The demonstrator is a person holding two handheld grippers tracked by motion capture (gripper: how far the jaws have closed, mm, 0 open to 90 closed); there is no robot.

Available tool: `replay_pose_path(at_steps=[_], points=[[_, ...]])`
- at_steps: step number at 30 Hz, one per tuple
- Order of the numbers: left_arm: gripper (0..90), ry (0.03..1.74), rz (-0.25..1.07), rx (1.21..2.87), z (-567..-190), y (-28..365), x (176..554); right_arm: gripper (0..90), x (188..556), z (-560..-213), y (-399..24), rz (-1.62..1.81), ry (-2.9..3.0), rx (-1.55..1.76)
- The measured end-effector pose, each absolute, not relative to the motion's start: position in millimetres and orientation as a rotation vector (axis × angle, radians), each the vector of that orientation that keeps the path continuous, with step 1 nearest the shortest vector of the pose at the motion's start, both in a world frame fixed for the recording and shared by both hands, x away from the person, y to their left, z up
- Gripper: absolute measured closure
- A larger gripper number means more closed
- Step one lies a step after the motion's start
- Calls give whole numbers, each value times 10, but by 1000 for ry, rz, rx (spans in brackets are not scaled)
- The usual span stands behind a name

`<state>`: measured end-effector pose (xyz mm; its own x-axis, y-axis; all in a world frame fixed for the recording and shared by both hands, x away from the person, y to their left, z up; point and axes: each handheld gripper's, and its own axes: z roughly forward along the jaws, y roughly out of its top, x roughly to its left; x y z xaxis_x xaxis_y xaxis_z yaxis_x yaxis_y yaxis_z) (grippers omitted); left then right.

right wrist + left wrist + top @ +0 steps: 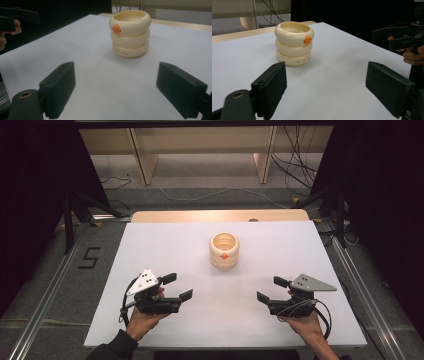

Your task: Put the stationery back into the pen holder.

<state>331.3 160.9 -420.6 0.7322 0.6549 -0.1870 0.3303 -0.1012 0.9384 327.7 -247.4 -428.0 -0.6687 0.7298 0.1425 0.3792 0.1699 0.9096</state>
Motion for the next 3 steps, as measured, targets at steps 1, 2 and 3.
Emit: replay_pose_path(at_steps=[1, 2, 3], points=[[167, 791, 328, 1704, -4206, 1608, 3313, 165, 3277, -4280, -2474, 1498, 2125, 1056], [167, 790, 328, 1704, -4205, 1608, 3313, 165, 3277, -4280, -2474, 1497, 2124, 1055], [167, 790, 329, 1704, -4205, 1608, 3313, 165, 3277, -4280, -2474, 1498, 2124, 1056]])
